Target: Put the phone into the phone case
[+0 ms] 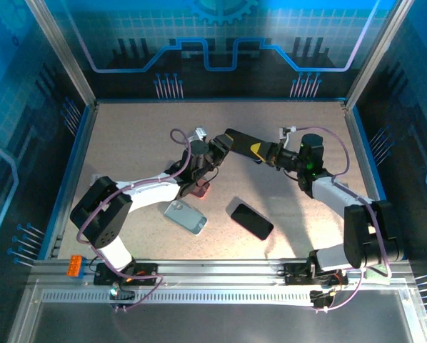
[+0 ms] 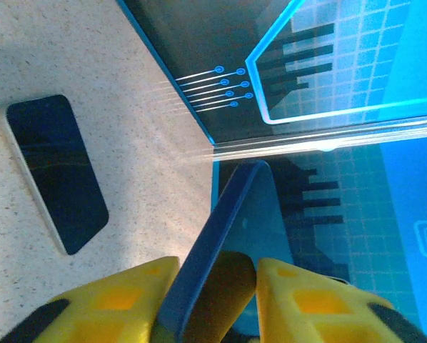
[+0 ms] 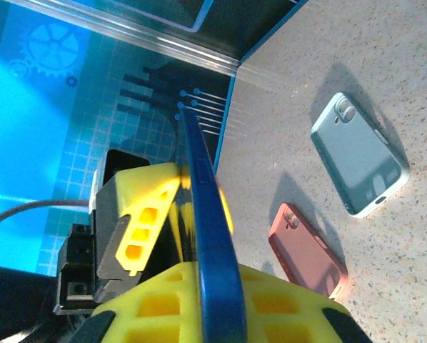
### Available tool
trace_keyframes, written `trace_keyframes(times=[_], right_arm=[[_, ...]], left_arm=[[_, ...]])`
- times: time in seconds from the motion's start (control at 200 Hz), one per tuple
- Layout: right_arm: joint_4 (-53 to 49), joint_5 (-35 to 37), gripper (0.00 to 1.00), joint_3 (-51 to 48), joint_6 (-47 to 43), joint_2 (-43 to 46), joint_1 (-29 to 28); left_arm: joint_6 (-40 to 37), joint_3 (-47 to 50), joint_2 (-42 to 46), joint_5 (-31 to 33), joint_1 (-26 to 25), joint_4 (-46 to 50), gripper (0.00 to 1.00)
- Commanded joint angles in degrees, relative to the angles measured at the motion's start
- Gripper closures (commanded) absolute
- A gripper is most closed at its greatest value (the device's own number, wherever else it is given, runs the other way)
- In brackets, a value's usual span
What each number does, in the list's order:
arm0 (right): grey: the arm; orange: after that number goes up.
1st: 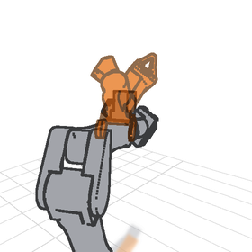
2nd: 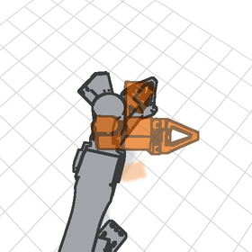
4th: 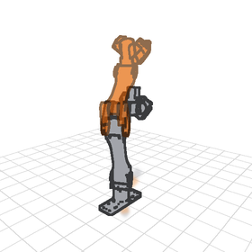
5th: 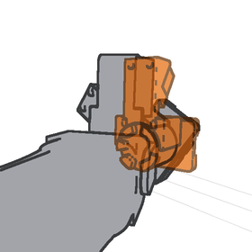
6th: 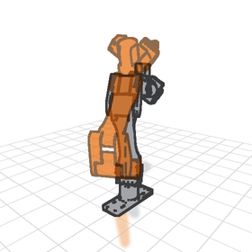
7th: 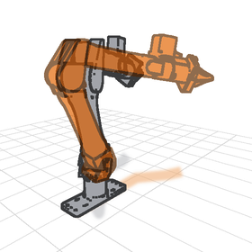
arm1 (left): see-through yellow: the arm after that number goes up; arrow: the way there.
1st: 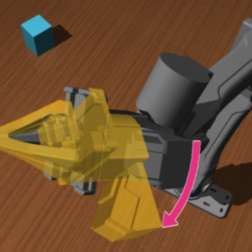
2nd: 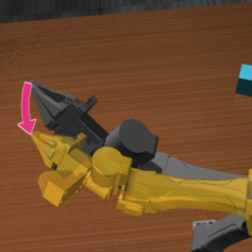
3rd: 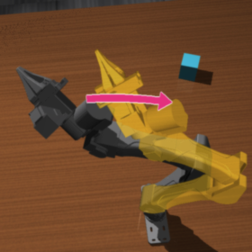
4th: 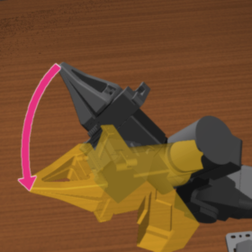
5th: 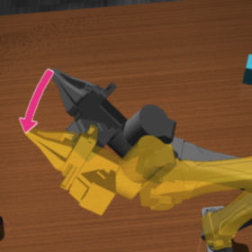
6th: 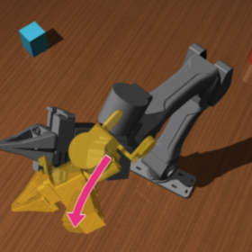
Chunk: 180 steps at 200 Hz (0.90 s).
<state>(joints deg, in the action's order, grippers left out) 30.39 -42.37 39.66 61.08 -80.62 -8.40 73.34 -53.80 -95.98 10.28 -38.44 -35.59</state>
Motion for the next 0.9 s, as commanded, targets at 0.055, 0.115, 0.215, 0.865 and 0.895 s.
trace_keyframes(times=[0.055, 0.115, 0.215, 0.865, 0.895], right_arm=[[-4.2, 1.0, 1.00, 0.1, -5.1, 1.2, -0.7], [-5.8, 1.0, 1.00, 0.4, -6.0, 1.9, -0.7], [-10.0, 1.6, 1.00, 1.2, -8.2, 3.3, -0.6], [-26.1, 2.2, 1.00, 6.1, -16.4, 4.7, 0.8], [-27.0, 2.5, 1.00, 6.4, -17.2, 4.6, 0.9]], left_arm=[[-3.4, -1.1, 1.5, -0.4, -0.4, 0.4, 0.55], [-4.5, -1.1, 2.3, -0.4, 0.2, 2.3, 0.51], [-7.3, -1.0, 4.4, -0.4, 1.6, 6.7, 0.47], [-34.0, -19.4, -10.7, -13.8, 23.2, 40.6, 0.51], [-34.7, -21.2, -12.4, -13.9, 23.5, 41.1, 0.51]])
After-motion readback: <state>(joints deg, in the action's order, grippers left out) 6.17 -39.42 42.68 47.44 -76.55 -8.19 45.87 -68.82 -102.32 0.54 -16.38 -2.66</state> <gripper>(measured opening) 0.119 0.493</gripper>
